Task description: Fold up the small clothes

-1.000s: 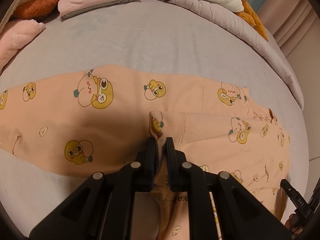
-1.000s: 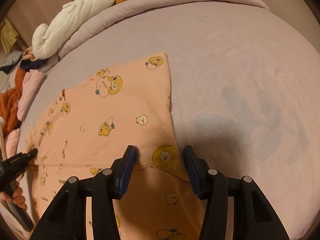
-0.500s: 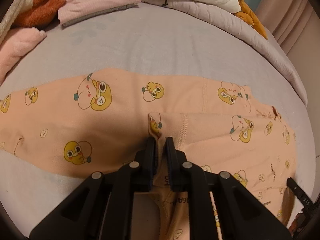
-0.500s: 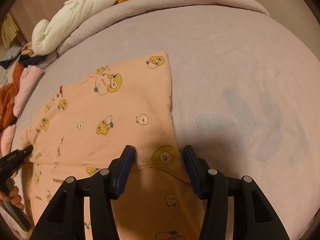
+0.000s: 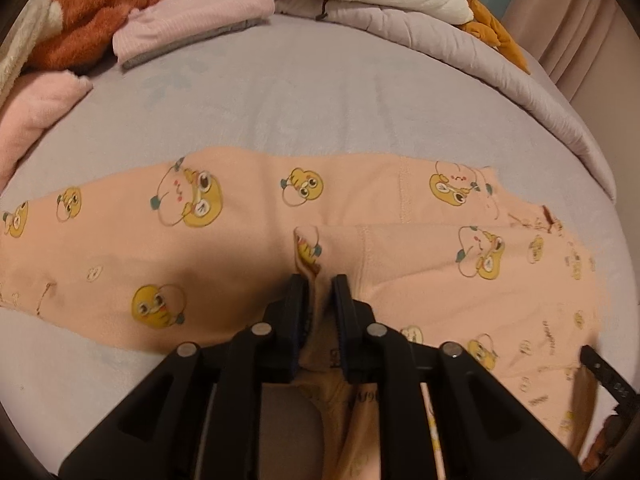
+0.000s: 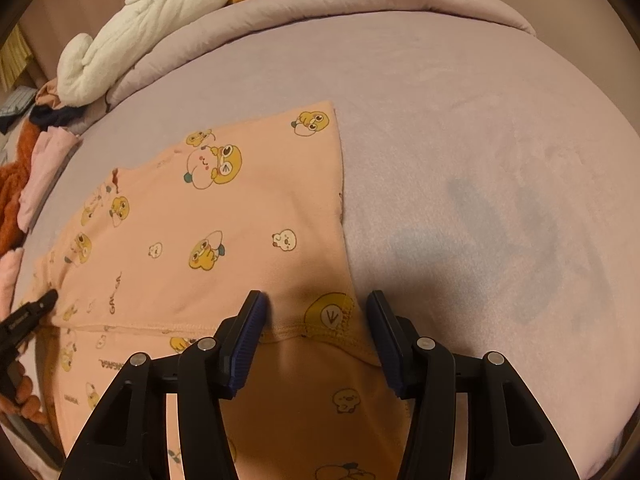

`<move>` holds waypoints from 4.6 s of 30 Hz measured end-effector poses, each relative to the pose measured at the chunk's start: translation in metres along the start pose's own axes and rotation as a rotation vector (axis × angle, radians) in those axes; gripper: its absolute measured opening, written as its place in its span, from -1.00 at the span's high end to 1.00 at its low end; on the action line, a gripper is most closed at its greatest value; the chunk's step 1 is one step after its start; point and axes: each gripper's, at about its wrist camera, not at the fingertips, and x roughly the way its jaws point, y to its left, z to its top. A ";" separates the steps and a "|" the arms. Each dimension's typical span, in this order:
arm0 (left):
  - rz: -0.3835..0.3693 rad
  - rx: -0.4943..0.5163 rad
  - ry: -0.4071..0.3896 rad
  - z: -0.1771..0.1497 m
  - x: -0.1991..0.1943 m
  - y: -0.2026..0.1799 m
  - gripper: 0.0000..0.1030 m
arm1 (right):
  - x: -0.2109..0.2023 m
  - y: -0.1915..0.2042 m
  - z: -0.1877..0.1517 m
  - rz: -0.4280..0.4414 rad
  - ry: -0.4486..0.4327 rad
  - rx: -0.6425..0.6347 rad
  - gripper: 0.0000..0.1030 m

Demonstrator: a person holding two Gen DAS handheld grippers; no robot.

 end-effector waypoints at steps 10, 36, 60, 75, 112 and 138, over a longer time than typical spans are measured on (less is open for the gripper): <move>-0.042 -0.079 -0.151 -0.009 -0.109 0.031 -0.77 | -0.053 0.007 0.005 0.103 -0.111 0.052 -0.53; 0.073 -0.662 -0.227 -0.065 -0.124 0.263 -0.73 | -0.105 0.087 -0.034 0.217 -0.228 -0.072 -0.87; 0.069 -0.681 -0.331 -0.024 -0.129 0.262 0.89 | -0.087 0.079 -0.033 0.173 -0.195 -0.046 -0.87; 0.001 -0.394 -0.424 0.015 -0.168 0.157 0.90 | -0.097 0.060 -0.034 0.193 -0.229 0.005 -0.87; -0.202 0.042 -0.241 0.011 -0.121 -0.050 0.90 | -0.100 0.005 -0.035 0.206 -0.237 0.119 -0.87; -0.274 0.057 0.019 -0.030 -0.051 -0.068 -0.21 | -0.063 0.009 -0.023 0.246 -0.123 0.056 -0.87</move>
